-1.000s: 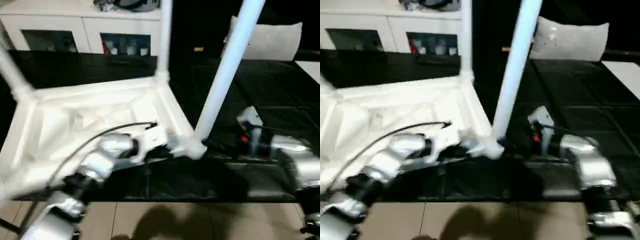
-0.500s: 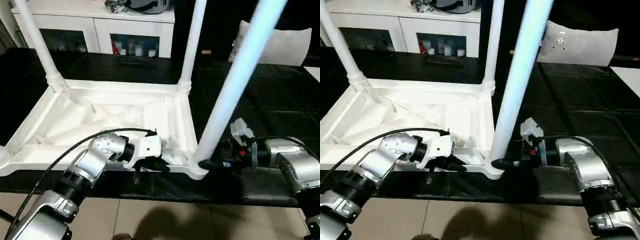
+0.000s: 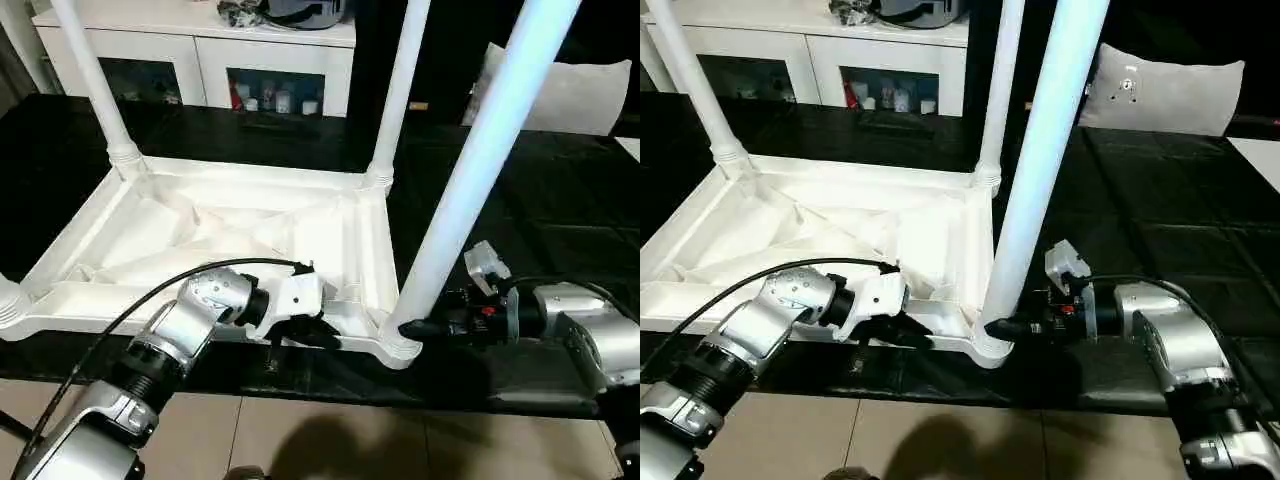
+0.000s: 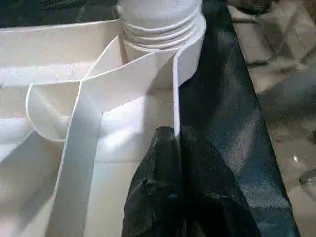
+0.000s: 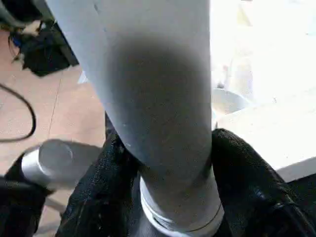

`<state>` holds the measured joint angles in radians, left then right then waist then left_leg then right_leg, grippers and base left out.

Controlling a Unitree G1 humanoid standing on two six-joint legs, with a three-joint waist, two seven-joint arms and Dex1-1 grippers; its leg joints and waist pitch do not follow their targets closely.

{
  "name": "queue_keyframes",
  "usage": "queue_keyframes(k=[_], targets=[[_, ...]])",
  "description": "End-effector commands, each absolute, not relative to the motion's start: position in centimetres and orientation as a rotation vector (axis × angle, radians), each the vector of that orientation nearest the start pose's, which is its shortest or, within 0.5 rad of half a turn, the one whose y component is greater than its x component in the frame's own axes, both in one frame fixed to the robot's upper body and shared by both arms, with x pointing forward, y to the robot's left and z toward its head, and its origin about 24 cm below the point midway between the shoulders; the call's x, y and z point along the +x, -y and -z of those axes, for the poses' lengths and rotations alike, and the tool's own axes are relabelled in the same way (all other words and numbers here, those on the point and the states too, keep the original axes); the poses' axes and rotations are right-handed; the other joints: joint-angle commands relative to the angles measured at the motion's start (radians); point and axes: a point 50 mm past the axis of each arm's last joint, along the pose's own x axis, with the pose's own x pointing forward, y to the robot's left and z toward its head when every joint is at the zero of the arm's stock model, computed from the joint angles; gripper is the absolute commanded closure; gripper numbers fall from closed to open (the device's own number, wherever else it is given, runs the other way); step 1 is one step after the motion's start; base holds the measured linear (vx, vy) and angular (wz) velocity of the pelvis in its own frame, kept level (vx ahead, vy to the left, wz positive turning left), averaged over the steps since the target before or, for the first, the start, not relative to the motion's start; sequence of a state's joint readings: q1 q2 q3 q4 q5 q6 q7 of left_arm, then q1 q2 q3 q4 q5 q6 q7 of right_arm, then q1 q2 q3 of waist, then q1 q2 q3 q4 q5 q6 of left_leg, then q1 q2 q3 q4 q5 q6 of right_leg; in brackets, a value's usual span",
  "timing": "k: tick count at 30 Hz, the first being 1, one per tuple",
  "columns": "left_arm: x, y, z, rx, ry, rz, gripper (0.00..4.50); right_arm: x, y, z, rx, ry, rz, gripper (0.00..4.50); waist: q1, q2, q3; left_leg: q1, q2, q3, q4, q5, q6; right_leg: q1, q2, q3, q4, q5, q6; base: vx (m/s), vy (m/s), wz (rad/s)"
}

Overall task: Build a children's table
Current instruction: Rotate leg to tighten

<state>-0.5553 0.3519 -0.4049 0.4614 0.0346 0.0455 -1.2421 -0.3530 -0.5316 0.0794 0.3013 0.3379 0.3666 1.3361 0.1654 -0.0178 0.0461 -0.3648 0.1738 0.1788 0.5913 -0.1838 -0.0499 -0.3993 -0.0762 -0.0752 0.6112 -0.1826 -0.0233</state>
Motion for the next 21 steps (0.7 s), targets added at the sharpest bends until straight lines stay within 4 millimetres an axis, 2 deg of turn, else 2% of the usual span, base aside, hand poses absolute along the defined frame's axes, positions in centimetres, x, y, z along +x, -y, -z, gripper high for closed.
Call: queue_keyframes(k=[1, 3, 4, 6, 7, 8, 9, 10, 11, 12, 13, 14, 16, 18, 19, 21], targets=[[30.3, -8.4, -5.5, 0.453, -0.356, 1.419, 4.5, 28.5, 17.7, -5.8, 0.088, -0.388, -1.184, 2.53, -0.012, -0.005, -0.055, 0.011, 0.064, -0.024, -0.076, -0.231, 0.021, 0.045, -0.088, 0.05, -0.086, -0.333, -0.166, 0.0, 0.0, 0.0], [30.5, -8.1, -5.6, 0.437, -0.357, 1.385, 4.5, 29.0, 17.4, -5.5, 0.086, -0.383, -1.119, 2.53, -0.02, -0.005, -0.053, 0.014, 0.06, -0.026, -0.076, -0.259, 0.005, 0.041, -0.09, 0.049, -0.094, -0.39, -0.152, 0.0, 0.0, 0.0], [30.8, -7.7, -5.8, 0.417, -0.353, 1.338, 4.5, 29.6, 17.1, -5.1, 0.105, -0.398, -1.016, 2.53, -0.028, -0.006, -0.053, 0.011, 0.057, -0.028, -0.078, -0.267, 0.002, 0.046, -0.09, 0.047, -0.099, -0.427, -0.135, 0.0, 0.0, 0.0], [31.6, -6.5, -6.2, 0.373, -0.343, 1.21, 4.5, 30.8, 16.4, -4.2, 0.121, -0.467, -0.79, 2.53, -0.045, -0.003, -0.051, 0.014, 0.06, -0.03, -0.082, -0.275, -0.011, 0.039, -0.084, 0.048, -0.097, -0.421, -0.137, 0.0, 0.0, 0.0], [31.9, -6.2, -6.3, 0.357, -0.343, 1.159, 4.5, 31.0, 16.1, -4.0, 0.118, -0.491, -0.73, 2.53, -0.061, -0.01, -0.05, 0.007, 0.056, -0.033, -0.084, -0.278, -0.022, 0.046, -0.083, 0.044, -0.096, -0.429, -0.133, 0.0, 0.0, 0.0], [32.2, -5.6, -6.5, 0.33, -0.343, 1.114, 4.5, 31.3, 15.8, -3.8, 0.12, -0.496, -0.671, 2.53, -0.066, -0.007, -0.052, 0.011, 0.053, -0.032, -0.081, -0.277, -0.024, 0.044, -0.086, 0.045, -0.101, -0.454, -0.12, 0.0, 0.0, 0.0], [32.2, -5.5, -6.5, 0.319, -0.343, 1.101, 4.5, 31.4, 15.7, -3.7, 0.122, -0.496, -0.651, 2.53, -0.069, -0.01, -0.053, 0.012, 0.052, -0.03, -0.078, -0.276, -0.019, 0.041, -0.087, 0.047, -0.103, -0.457, -0.116, 0.0, 0.0, 0.0], [32.5, -4.5, -6.8, 0.277, -0.339, 1.033, 4.5, 32.1, 15.3, -3.6, 0.105, -0.482, -0.543, 2.53, -0.074, -0.012, -0.053, 0.012, 0.051, -0.027, -0.076, -0.266, -0.011, 0.04, -0.086, 0.049, -0.106, -0.452, -0.115, 0.0, 0.0, 0.0], [32.6, -4.1, -6.9, 0.267, -0.337, 1.007, 4.5, 32.3, 15.1, -3.6, 0.087, -0.472, -0.506, 2.53, -0.077, -0.01, -0.054, 0.01, 0.05, -0.027, -0.076, -0.249, -0.01, 0.038, -0.084, 0.049, -0.104, -0.432, -0.118, 0.0, 0.0, 0.0], [32.6, -4.1, -6.9, 0.267, -0.337, 1.007, 4.5, 32.3, 15.1, -3.6, 0.087, -0.472, -0.506, 2.19, -0.076, -0.011, -0.055, 0.01, 0.05, -0.026, -0.075, -0.241, -0.007, 0.039, -0.084, 0.048, -0.105, -0.423, -0.117, 0.0, 0.0, 0.0], [32.6, -3.3, -7.0, 0.281, -0.319, 0.995, 4.5, 32.7, 14.5, -3.8, 0.108, -0.423, -0.483, 1.87, -0.072, -0.011, -0.056, 0.01, 0.049, -0.022, -0.073, -0.225, 0.014, 0.039, -0.084, 0.051, -0.106, -0.388, -0.117, 0.0, 0.0, 0.0], [32.5, -3.0, -7.0, 0.292, -0.311, 0.997, 4.5, 32.8, 14.3, -3.9, 0.122, -0.404, -0.48, 1.89, -0.072, -0.011, -0.056, 0.01, 0.049, -0.022, -0.073, -0.225, 0.014, 0.039, -0.084, 0.051, -0.106, -0.388, -0.117, 0.0, 0.0, 0.0], [32.1, -2.7, -6.9, 0.33, -0.302, 1.027, 4.5, 32.8, 13.8, -4.3, 0.152, -0.369, -0.5, 1.66, -0.065, -0.011, -0.063, 0.005, 0.051, -0.021, -0.072, -0.17, 0.032, 0.046, -0.079, 0.052, -0.091, -0.276, -0.14, 0.0, 0.0, 0.0], [32.1, -2.7, -6.8, 0.334, -0.305, 1.027, 4.5, 32.8, 13.7, -4.4, 0.16, -0.359, -0.501, 1.42, -0.064, -0.008, -0.063, 0.004, 0.052, -0.019, -0.07, -0.146, 0.044, 0.046, -0.076, 0.052, -0.085, -0.212, -0.157, 0.0, 0.0, 0.0], [32.0, -2.8, -6.8, 0.344, -0.307, 1.028, 4.5, 32.7, 13.8, -4.6, 0.162, -0.356, -0.511, 1.39, -0.065, -0.005, -0.06, 0.002, 0.053, -0.02, -0.072, -0.15, 0.049, 0.048, -0.078, 0.051, -0.084, -0.204, -0.166, 0.0, 0.0, 0.0], [32.0, -3.1, -6.7, 0.363, -0.311, 1.021, 4.5, 32.6, 14.1, -4.7, 0.15, -0.348, -0.528, 1.21, -0.065, -0.005, -0.059, 0.004, 0.054, -0.02, -0.073, -0.169, 0.048, 0.048, -0.079, 0.051, -0.088, -0.223, -0.164, 0.0, 0.0, 0.0]])
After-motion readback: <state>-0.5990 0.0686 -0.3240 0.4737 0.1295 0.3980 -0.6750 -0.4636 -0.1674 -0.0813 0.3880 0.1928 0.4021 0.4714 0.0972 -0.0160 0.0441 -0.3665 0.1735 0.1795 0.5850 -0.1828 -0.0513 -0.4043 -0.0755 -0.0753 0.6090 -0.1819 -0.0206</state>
